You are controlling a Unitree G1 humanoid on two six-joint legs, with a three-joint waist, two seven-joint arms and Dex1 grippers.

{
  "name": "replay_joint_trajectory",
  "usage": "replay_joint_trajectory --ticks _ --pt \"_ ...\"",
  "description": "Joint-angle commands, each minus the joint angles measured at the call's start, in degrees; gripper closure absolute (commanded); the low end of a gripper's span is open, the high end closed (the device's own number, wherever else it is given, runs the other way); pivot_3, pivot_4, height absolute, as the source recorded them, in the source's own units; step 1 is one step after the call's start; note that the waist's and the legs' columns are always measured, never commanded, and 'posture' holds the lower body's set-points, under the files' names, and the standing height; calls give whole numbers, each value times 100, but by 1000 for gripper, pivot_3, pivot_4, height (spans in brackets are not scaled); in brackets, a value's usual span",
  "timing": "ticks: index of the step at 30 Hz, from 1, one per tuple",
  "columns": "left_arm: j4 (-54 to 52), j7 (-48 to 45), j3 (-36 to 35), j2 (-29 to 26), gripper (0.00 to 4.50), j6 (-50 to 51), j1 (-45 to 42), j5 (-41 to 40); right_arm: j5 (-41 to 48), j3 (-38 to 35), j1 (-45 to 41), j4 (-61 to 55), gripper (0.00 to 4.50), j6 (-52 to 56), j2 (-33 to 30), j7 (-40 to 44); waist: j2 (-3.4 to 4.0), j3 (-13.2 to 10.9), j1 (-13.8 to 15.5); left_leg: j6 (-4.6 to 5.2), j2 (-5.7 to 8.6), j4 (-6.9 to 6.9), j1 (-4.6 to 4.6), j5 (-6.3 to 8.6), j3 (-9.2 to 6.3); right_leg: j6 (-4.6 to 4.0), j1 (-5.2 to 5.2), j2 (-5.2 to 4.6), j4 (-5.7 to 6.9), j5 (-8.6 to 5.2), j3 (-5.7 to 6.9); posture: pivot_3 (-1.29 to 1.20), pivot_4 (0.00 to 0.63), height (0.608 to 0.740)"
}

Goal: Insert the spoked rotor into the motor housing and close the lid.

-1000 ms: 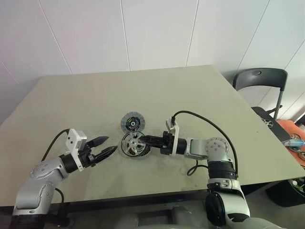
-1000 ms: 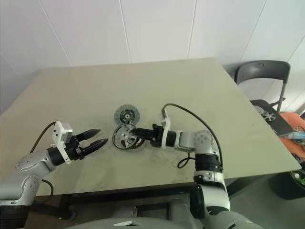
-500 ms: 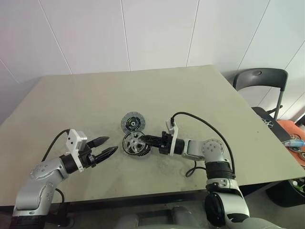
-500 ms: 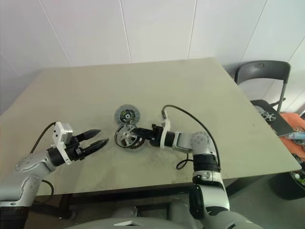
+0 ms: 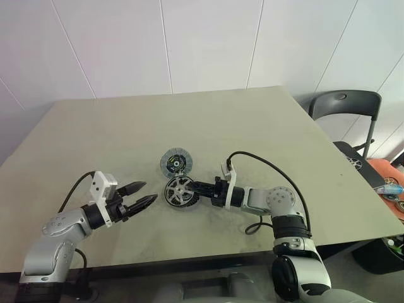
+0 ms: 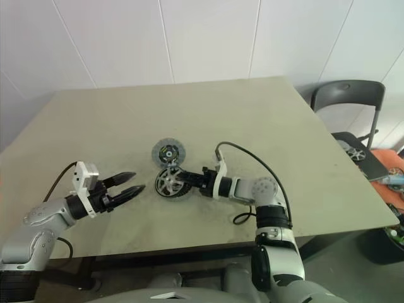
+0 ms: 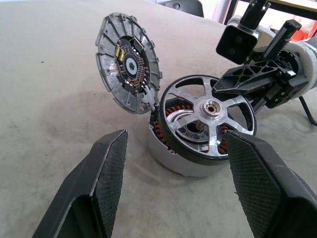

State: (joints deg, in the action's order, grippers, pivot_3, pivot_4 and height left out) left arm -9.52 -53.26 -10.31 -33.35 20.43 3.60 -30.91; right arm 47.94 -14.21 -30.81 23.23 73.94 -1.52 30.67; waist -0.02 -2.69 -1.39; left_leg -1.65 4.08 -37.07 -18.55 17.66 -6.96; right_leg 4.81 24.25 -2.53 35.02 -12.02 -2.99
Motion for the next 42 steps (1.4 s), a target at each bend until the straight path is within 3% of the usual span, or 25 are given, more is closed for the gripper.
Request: replay_joint_trajectory --ticks 1,7,10,23,28,32,35,38,42 --pt "-44 44 -1 15 1201 -188 -144 92 27 5 -82 -31 2774 -136 21 120 0 0 0 0 0 0 0 0 0 0 0 0 0 0 0 0 0 740" --pt "57 -50 -1 15 1201 -354 -26 140 7 22 -68 -37 747 -183 22 177 -1 1 -45 0 -1 0 3 0 0 0 -3 0 1 0 0 0 0 740" --pt "139 -116 -18 -2 1201 -420 -33 152 -44 67 -77 -6 8 -167 -16 162 -1 1 -107 0 -1 -1 13 0 -1 -7 -13 -1 1 -4 0 0 0 740" --pt "107 -186 -61 -135 1201 -294 -196 70 -564 718 -718 -483 8 -859 -579 602 1 -1 -120 0 0 0 4 0 1 -5 -2 -3 -1 -5 0 0 0 740" --pt "164 -241 -54 -112 1201 -385 -132 107 -529 652 -989 -744 8 -1062 -618 620 2 -2 -119 0 -1 4 -2 0 0 3 7 -4 -1 0 0 0 0 740" --pt "294 -285 -6 -51 1201 -548 -90 188 -927 949 -1011 -1027 8 -1668 -773 733 2 -2 -110 0 0 5 -3 0 -2 3 7 -5 -1 0 1 0 0 740" --pt "372 -281 56 9 1201 -648 -109 257 -541 813 -1021 -1512 8 -1884 -716 1167 6 -6 -112 0 1 4 -8 0 0 4 9 -8 -4 0 1 0 0 740" --pt "466 -262 134 74 1201 -711 -189 337 -1118 1456 -944 -1635 663 -2307 -832 1290 4 -5 -117 1 0 5 -7 1 -2 5 10 -7 -4 0 2 0 0 740" --pt "619 -267 189 86 1201 -731 -361 400 -2117 2747 -831 -1719 2048 -2938 -1070 1506 4 -5 -117 0 0 4 -6 1 0 4 9 -6 -3 -1 2 0 0 740"
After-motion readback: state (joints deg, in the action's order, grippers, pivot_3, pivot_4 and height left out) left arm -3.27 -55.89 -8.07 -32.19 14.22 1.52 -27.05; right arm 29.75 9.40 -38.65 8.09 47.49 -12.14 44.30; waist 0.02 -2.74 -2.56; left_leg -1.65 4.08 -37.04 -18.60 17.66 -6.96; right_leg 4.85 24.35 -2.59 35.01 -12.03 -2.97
